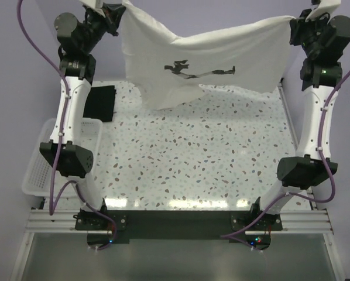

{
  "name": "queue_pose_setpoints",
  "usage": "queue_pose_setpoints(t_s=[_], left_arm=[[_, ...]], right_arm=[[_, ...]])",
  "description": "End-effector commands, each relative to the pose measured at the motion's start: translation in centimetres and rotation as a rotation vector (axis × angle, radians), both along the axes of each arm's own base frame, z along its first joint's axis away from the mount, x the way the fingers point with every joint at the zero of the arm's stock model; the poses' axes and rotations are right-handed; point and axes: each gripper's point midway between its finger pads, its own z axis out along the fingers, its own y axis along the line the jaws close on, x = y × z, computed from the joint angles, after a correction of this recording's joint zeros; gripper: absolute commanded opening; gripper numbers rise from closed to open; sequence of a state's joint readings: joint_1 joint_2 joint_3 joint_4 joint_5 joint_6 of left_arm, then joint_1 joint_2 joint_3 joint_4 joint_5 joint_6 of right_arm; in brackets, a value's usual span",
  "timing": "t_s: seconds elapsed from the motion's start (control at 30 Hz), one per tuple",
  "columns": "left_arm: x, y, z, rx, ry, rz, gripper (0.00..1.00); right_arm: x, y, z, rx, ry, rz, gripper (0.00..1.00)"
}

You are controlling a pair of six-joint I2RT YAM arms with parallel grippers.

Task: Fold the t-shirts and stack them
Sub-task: Flatten the tshirt out

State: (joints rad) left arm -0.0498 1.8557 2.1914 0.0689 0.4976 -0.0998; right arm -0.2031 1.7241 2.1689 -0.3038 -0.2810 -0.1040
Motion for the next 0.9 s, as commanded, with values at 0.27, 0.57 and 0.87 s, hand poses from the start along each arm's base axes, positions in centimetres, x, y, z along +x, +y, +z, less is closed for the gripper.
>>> queue_pose_setpoints(t_s=[0.27, 0.57, 0.87], left_arm=[[-7.1, 3.9, 9.1, -0.132, -0.199, 0.116, 0.00], [-15.0, 5.6, 13.7, -0.135, -0.387, 0.200, 0.00], [-20.3, 6.4, 14.8, -0.132, -0.442, 0.252, 0.00]], right_arm=[[-5.9, 0.0, 8.3, -0.036, -0.232, -0.058, 0.00], [-12.3, 0.1, 13.3, -0.005, -0.389, -0.124, 0.00], [-18.3, 0.9, 15.8, -0.040, -0.485, -0.147, 0.00]])
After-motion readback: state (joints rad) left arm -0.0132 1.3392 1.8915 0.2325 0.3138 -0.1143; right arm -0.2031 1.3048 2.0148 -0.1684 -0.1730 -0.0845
